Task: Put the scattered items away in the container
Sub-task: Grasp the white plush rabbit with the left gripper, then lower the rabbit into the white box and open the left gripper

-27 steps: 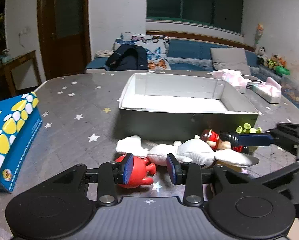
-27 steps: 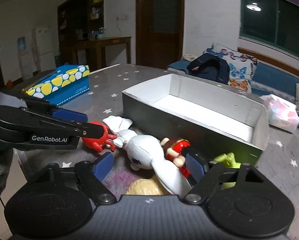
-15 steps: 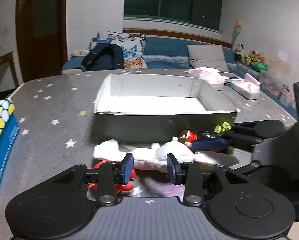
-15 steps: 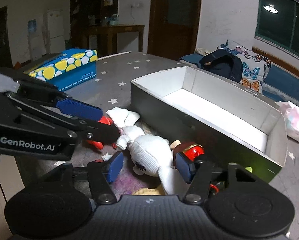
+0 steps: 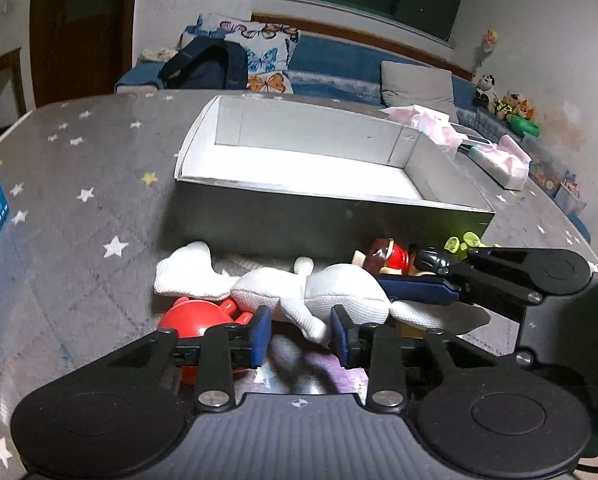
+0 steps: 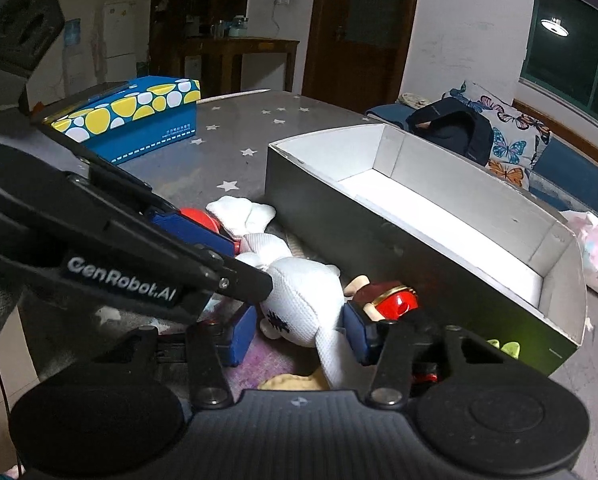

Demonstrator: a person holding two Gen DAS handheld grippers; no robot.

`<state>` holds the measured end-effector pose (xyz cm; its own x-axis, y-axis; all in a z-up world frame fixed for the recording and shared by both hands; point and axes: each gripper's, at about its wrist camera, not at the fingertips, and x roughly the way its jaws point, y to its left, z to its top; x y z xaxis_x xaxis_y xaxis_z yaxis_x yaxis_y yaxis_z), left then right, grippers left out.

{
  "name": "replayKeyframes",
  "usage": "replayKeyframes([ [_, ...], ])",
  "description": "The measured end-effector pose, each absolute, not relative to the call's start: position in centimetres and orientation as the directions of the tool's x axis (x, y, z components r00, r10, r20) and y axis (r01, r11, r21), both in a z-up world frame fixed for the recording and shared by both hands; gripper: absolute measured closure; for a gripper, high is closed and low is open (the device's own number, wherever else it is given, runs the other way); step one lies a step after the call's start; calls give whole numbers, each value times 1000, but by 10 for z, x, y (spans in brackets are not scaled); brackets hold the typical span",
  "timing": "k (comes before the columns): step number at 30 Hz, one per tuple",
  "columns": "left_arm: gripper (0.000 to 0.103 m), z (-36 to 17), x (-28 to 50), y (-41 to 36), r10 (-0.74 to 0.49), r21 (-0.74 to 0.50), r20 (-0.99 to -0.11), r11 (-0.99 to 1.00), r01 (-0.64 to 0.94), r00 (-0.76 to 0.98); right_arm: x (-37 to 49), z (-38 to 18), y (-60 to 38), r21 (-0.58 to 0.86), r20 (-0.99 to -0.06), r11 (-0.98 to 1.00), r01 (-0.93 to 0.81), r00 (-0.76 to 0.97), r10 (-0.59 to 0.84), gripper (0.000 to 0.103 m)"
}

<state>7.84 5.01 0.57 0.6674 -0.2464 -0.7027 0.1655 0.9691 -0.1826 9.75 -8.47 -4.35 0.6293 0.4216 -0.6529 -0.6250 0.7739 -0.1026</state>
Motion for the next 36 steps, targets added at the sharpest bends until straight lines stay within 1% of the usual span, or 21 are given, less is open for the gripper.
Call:
replayKeyframes([
  [2,80,5,80,51,-255,-196,-708,967,163,658,99,-44,-85,-103,-653,776,-622,631,419,56],
  [4,84,2,80,52,-255,-199,-710,967,160,656,101,-44,-86,-96,-650,782,-616,634,420,61],
  [6,90,1,81,53,-250,-195,-710,968,158,658,102,-44,-89,-86,-648,787,-611,634,422,64],
  [9,92,2,79,54,-249,-197,-702,968,155,667,103,-44,-91,-77,-644,789,-609,634,427,66],
  [16,93,25,69,55,-269,-204,-649,963,177,712,92,-31,-97,-57,-608,791,-609,650,457,68],
  [24,93,71,62,53,-338,-257,-538,938,231,772,81,9,-113,-71,-515,804,-591,712,478,69],
  [29,93,96,82,45,-381,-274,-478,921,278,791,91,34,-127,-92,-458,826,-556,760,461,69],
  [33,93,104,109,33,-389,-261,-463,919,297,796,115,45,-138,-109,-442,845,-524,787,431,69],
  [36,93,101,135,24,-390,-250,-474,919,303,789,141,45,-143,-119,-461,853,-509,789,406,69],
])
